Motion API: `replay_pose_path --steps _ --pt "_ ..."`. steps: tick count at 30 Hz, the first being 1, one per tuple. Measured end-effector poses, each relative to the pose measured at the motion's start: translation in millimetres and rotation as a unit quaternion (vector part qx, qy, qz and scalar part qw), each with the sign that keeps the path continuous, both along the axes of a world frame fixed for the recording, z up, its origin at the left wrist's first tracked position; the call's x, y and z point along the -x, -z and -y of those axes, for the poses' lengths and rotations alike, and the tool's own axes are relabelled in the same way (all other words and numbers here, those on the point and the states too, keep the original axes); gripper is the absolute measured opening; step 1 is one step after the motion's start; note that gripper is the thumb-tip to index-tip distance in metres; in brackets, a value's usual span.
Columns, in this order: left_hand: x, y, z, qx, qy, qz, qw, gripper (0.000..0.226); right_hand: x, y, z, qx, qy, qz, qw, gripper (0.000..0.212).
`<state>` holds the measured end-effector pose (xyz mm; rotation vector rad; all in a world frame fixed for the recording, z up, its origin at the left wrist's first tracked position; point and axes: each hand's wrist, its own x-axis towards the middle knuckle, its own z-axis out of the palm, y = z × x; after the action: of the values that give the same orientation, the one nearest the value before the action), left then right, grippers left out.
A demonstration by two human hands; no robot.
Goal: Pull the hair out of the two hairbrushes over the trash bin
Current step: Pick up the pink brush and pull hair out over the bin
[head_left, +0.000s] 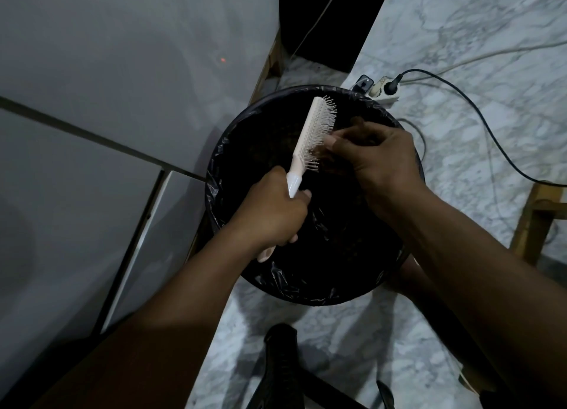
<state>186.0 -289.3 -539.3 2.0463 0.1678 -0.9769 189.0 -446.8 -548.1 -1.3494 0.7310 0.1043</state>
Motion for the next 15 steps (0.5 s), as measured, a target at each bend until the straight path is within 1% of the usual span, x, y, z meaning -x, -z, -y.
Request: replay_pose_path --steps 3,5,10,12,14,15 --pt "-1 0 1 -0.001 -0.011 -0.005 1.000 0.024 0 -2 -2 -0.071 0.046 -0.034 0.996 0.009" --pt "-1 0 1 -0.005 -0.016 -0.007 1.000 0.026 -1 0 -4 -0.085 0.071 -0.052 0.992 0.013" --pt "-6 3 -7 -0.030 -0.068 0.009 0.997 0.026 -6 0 8 -0.038 0.098 -0.059 0.993 0.014" --pt "-9 2 -9 -0.032 -0.071 0.014 0.997 0.026 -6 -3 14 -0.050 0.088 -0.082 0.991 0.020" --pt "-8 1 -8 -0.029 -0.060 0.011 0.998 0.025 -4 -2 16 -0.064 0.050 -0.120 0.989 0.028" --pt "-7 0 -8 -0.029 -0.056 0.007 0.998 0.026 -3 0 15 -0.065 0.026 -0.137 0.988 0.028"
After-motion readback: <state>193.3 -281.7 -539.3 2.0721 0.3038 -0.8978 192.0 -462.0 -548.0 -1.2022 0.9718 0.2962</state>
